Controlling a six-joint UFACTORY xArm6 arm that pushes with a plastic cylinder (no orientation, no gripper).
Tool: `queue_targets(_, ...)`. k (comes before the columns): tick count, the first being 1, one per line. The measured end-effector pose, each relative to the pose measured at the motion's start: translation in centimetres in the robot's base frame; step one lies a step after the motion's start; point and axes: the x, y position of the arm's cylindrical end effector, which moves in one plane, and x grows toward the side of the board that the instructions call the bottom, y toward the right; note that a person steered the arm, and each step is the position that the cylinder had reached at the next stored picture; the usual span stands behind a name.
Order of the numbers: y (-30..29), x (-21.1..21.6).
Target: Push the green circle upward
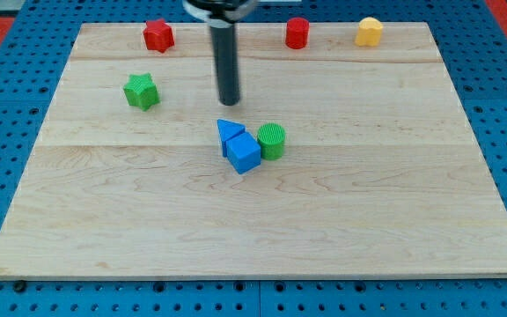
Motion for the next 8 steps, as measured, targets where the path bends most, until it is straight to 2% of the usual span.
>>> queue_targets(1, 5.9, 5.4)
queue_targets(3, 8.8, 13.1)
queue_targets(4, 5.6, 13.8)
queue_targets(8, 5.5, 5.8)
